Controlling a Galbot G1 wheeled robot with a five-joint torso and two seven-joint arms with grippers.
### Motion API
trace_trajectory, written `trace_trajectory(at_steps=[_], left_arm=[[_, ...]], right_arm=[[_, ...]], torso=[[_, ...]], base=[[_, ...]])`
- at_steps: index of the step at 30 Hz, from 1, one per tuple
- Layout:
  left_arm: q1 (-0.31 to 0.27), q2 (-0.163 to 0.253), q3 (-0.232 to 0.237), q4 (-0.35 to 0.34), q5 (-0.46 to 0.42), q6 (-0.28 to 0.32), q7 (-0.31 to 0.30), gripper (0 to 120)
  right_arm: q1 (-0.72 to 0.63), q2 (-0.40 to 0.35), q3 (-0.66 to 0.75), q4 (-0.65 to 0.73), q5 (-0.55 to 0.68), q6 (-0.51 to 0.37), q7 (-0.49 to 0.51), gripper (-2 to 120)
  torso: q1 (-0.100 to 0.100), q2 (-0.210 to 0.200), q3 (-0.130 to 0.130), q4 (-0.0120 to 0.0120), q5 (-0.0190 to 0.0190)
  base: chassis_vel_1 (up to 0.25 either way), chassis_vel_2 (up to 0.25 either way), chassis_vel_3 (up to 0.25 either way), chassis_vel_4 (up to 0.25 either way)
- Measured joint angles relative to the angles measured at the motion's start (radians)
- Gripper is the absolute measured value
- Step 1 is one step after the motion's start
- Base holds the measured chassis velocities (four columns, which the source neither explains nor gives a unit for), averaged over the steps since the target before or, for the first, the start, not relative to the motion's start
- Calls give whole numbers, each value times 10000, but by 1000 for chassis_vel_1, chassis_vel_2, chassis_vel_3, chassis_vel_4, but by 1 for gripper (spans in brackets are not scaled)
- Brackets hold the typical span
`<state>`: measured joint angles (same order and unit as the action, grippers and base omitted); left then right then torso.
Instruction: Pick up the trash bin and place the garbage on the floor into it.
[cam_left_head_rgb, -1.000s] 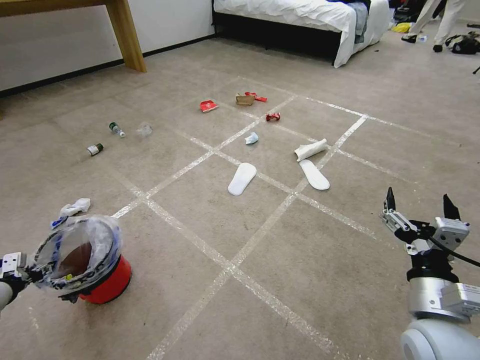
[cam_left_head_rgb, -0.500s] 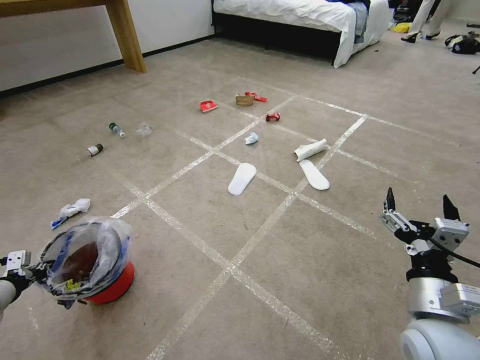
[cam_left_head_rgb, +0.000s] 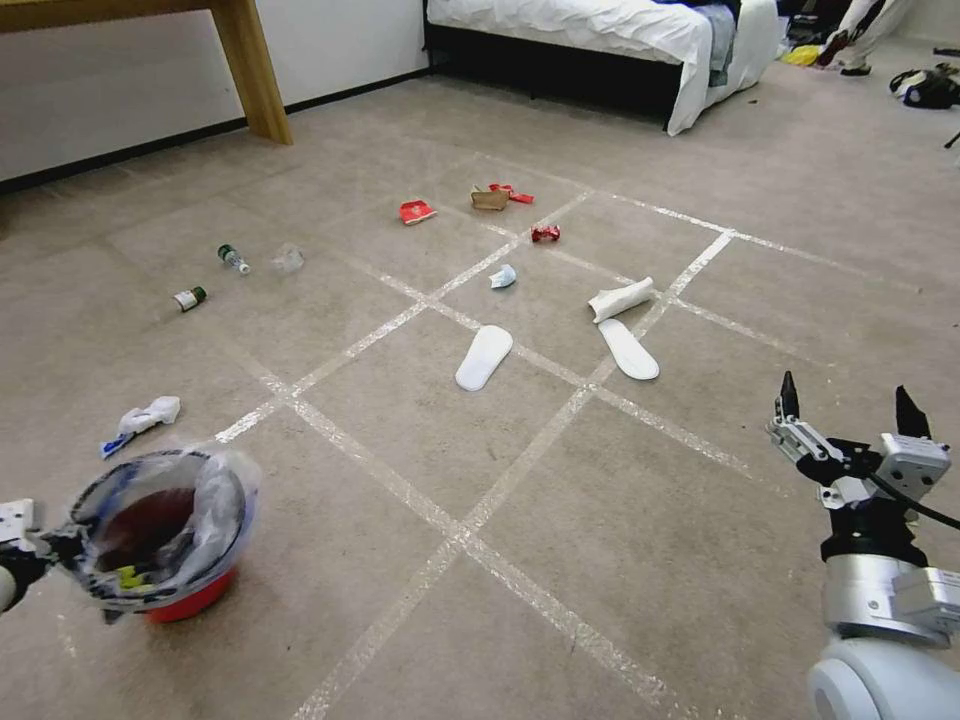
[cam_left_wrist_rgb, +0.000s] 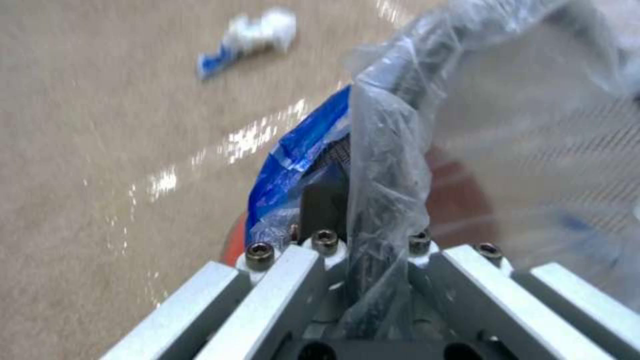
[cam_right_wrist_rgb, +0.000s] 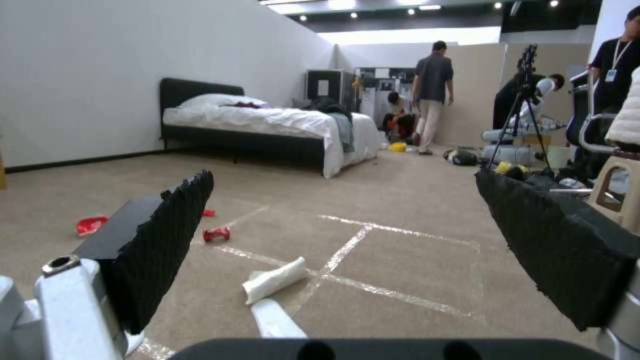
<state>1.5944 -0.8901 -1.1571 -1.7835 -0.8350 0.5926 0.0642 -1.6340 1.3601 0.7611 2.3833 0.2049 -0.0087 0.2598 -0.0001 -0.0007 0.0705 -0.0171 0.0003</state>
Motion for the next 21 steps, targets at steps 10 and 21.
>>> trace_trajectory(at_steps=[10, 21], left_arm=[[1057, -1251, -1316, -2436, -857, 642, -561, 1], [1757, -1945, -1384, -3857, -1566, 1117, -1079, 1]], right_arm=[[-81, -157, 69, 27, 81, -95, 71, 100], [-111, -321, 127, 76, 223, 3, 61, 100]], torso=[[0, 0, -1, -3, 0], [0, 0, -1, -5, 1]], base=[[0, 0, 0, 0], [0, 0, 0, 0]])
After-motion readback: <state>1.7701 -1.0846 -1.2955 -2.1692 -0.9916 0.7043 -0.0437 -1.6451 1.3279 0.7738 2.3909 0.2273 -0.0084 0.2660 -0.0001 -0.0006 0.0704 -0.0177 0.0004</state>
